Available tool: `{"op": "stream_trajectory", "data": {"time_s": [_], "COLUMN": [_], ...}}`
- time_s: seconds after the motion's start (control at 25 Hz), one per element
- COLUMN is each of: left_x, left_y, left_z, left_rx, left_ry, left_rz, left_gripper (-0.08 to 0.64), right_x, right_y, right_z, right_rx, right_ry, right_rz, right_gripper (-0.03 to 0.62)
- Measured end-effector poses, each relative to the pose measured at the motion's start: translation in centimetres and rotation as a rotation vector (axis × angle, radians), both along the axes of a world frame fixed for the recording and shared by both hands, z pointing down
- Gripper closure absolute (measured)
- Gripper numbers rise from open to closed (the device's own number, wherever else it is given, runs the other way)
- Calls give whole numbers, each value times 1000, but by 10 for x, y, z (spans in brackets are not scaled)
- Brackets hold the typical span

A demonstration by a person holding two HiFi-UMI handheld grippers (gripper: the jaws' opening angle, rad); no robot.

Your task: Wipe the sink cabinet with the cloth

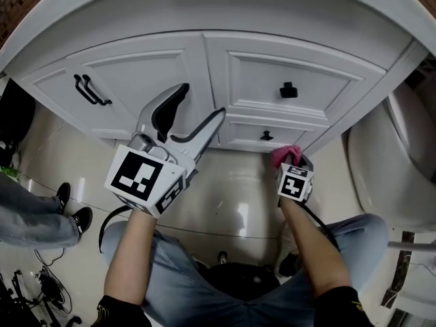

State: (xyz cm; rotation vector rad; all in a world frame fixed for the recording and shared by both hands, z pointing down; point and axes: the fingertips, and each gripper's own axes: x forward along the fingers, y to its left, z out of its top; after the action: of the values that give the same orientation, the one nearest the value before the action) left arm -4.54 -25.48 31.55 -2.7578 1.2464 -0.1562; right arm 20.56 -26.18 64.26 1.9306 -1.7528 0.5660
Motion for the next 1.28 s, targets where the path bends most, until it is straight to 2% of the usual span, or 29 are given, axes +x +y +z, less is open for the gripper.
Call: {"op": "stream_trajectory", "data": {"time_s": [0.12, 0.2, 0.28, 0.36, 0.44, 0.56, 0.68, 0.8, 0.92, 1.04, 1.2, 1.28], "left_x": [12, 17, 18, 18, 14, 5, -1, -2, 1, 2, 6, 8], "left_y": [-1, -1, 1, 6, 16, 41, 75, 107, 126, 140, 156, 156], "left_z": [-4, -5, -4, -9, -23, -43, -60, -78, -85, -76, -62, -70], "left_rx": [4, 5, -1, 0, 11, 16, 28, 80, 105, 77, 47, 75], "left_ry": [20, 22, 10, 14, 31, 68, 98, 92, 61, 50, 58, 61], "left_rz": [10, 13, 8, -9, -42, -106, -165, -206, -233, -249, -230, -217], "left_gripper": [253, 255, 253, 253, 251, 250, 250, 255, 255, 255, 255, 255], "right_x": [51, 65, 61, 44, 21, -9, -30, -46, -43, -28, -29, -37], "right_y": [8, 10, 13, 15, 17, 28, 55, 95, 130, 144, 154, 159], "right_z": [-1, -9, -20, -38, -74, -145, -231, -305, -357, -394, -411, -412], "right_rx": [-26, -35, -38, -12, 65, 228, 431, 567, 640, 681, 737, 751], "right_ry": [-53, -58, -44, -42, -59, -65, -1, 39, 20, -21, -5, -33], "right_rz": [169, 209, 204, 175, 133, 49, -64, -186, -264, -281, -272, -255], "right_gripper": [557, 557, 557, 557, 557, 557, 557, 557, 557, 557, 557, 557]}}
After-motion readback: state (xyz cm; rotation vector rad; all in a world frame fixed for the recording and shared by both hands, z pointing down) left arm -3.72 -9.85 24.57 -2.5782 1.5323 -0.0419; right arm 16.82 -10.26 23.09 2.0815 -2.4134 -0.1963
